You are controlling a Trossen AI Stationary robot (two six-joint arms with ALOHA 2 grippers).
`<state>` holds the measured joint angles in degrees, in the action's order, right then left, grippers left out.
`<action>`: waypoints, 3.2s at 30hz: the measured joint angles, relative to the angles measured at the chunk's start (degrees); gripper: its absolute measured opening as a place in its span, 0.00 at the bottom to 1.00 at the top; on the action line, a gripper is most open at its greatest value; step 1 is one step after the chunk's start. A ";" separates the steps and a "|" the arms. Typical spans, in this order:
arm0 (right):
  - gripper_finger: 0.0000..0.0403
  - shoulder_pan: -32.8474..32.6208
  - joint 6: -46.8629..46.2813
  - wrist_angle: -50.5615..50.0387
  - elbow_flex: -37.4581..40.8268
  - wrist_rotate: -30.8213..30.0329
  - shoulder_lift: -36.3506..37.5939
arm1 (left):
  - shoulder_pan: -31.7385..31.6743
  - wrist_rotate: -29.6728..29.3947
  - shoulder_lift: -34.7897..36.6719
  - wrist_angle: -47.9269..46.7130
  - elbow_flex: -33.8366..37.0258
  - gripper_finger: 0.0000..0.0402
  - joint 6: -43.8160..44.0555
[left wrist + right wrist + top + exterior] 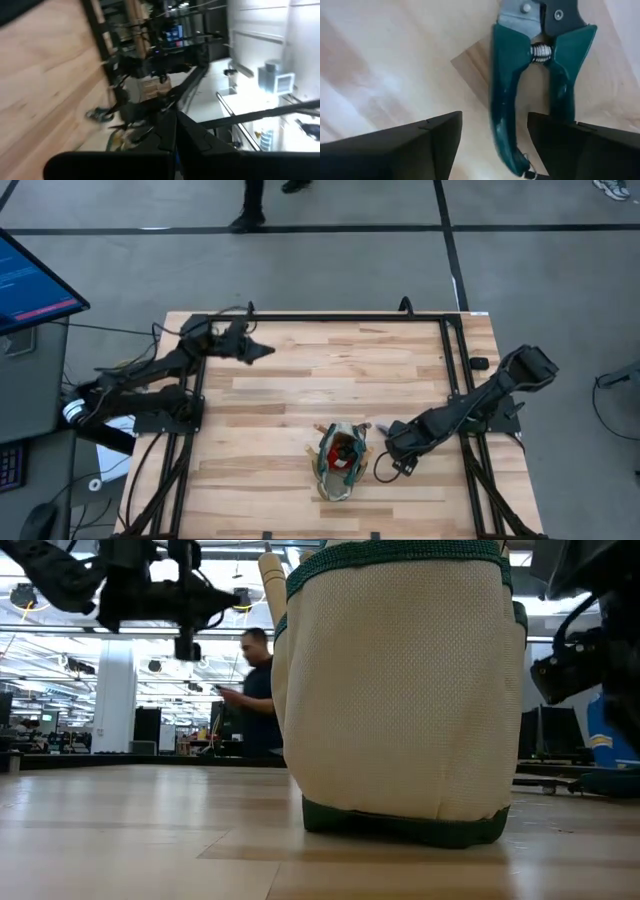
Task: Pick & Place Garden tools in Gardening bag
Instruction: Adjust the green gardening bag
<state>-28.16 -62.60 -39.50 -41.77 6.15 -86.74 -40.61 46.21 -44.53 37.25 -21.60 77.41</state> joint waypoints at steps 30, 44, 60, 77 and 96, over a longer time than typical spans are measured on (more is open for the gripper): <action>0.01 -18.34 8.54 34.98 -13.93 -20.27 -8.49 | 34.47 -39.97 2.16 -25.88 4.62 0.00 -3.12; 0.00 -21.37 8.07 24.24 -43.00 -44.31 -30.21 | 35.20 -43.64 2.16 -25.83 4.58 0.00 -3.88; 0.00 -14.88 -5.08 -1.23 -63.18 -49.55 -44.05 | 35.51 -40.59 2.16 -24.44 4.52 0.01 -5.20; 0.00 -12.09 -7.98 -28.10 -63.49 -50.44 -43.28 | 35.51 -40.14 2.16 -23.43 4.52 0.01 -6.91; 0.00 -13.65 0.04 -31.67 -69.38 -46.30 -37.64 | 35.51 -40.14 2.16 -22.93 4.52 0.01 -9.25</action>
<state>-41.81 -62.57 -71.17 -111.15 -40.15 -124.38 -5.10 6.07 -42.37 14.33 -17.08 68.16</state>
